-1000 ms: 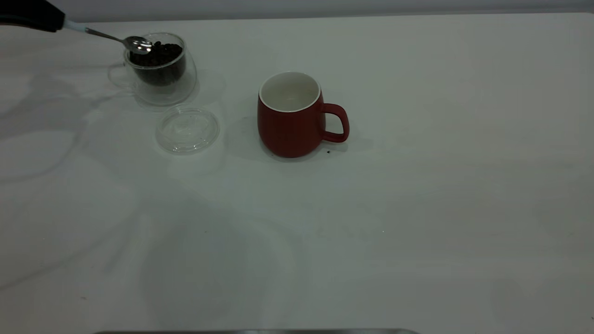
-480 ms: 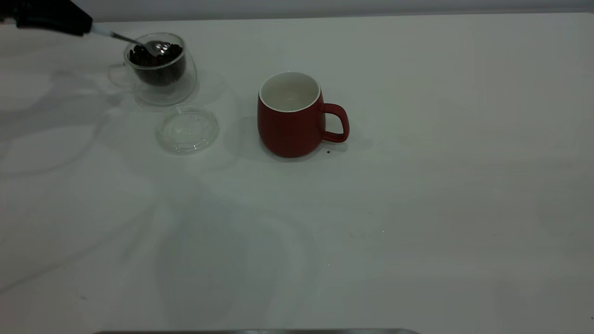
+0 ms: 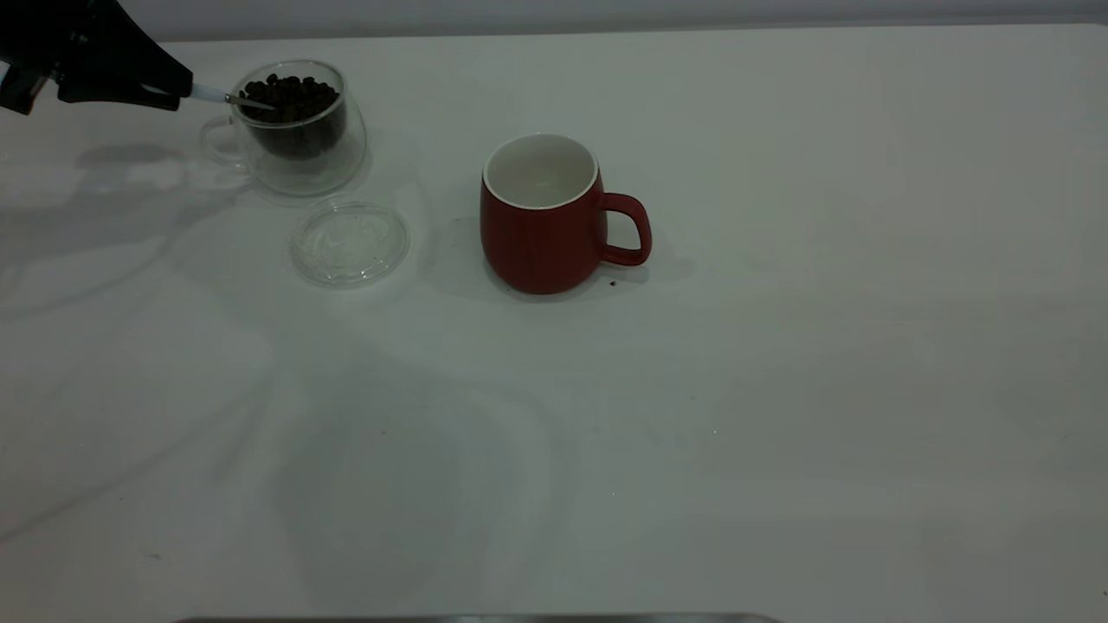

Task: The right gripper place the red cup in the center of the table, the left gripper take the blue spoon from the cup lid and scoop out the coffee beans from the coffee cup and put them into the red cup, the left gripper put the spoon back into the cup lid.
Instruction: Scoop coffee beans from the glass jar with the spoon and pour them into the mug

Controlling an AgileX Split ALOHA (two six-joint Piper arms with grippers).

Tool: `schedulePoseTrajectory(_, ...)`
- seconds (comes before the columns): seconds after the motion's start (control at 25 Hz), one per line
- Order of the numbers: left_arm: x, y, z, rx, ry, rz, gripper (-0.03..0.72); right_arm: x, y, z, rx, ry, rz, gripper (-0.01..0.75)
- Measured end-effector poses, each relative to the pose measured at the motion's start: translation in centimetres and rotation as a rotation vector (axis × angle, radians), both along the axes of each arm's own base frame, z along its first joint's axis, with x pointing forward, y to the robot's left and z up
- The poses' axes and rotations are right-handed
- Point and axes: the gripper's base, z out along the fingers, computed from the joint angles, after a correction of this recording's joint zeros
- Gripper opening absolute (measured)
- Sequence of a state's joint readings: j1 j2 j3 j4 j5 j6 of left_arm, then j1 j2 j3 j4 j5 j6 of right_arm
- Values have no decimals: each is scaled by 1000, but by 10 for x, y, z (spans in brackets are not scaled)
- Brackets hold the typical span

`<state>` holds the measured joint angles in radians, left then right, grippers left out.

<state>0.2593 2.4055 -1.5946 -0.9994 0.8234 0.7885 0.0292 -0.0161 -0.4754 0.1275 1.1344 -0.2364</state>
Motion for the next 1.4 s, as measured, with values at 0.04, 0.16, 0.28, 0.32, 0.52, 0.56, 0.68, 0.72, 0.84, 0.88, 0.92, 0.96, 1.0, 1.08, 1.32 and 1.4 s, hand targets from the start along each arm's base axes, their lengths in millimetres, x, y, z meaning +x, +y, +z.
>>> schedulePoseTrajectory(0.04,0,0,0,-7,13,16,124,0,0,0,0,0,0,573)
schedulePoseTrajectory(0.16,0,0,0,-32,59,64,124,0,0,0,0,0,0,573)
schedulePoseTrajectory(0.28,-2,3,1,-53,88,89,124,0,0,0,0,0,0,573)
schedulePoseTrajectory(0.32,-2,5,1,-58,91,94,124,0,0,0,0,0,0,573)
schedulePoseTrajectory(0.52,-6,19,2,-78,108,112,124,0,0,0,0,0,0,573)
schedulePoseTrajectory(0.56,-7,21,1,-76,108,116,124,0,0,0,0,0,0,573)
schedulePoseTrajectory(0.68,-7,23,1,-75,108,120,124,0,0,0,0,0,0,573)
schedulePoseTrajectory(0.72,-7,23,1,-72,106,123,124,0,0,0,0,0,0,573)
schedulePoseTrajectory(0.84,-6,24,1,-64,100,129,124,0,0,0,0,0,0,573)
schedulePoseTrajectory(0.88,-6,24,1,-61,98,131,124,0,0,0,0,0,0,573)
schedulePoseTrajectory(0.92,-6,24,1,-61,98,134,124,0,0,0,0,0,0,573)
schedulePoseTrajectory(0.96,-6,24,1,-60,97,135,124,0,0,0,0,0,0,573)
schedulePoseTrajectory(1.0,-6,24,1,-59,96,136,124,0,0,0,0,0,0,573)
schedulePoseTrajectory(1.08,-5,25,0,-53,93,142,124,0,0,0,0,0,0,573)
schedulePoseTrajectory(1.32,-2,28,-1,-27,75,188,124,0,0,0,0,0,0,573)
schedulePoseTrajectory(1.4,-1,29,-1,-20,73,202,124,0,0,0,0,0,0,573)
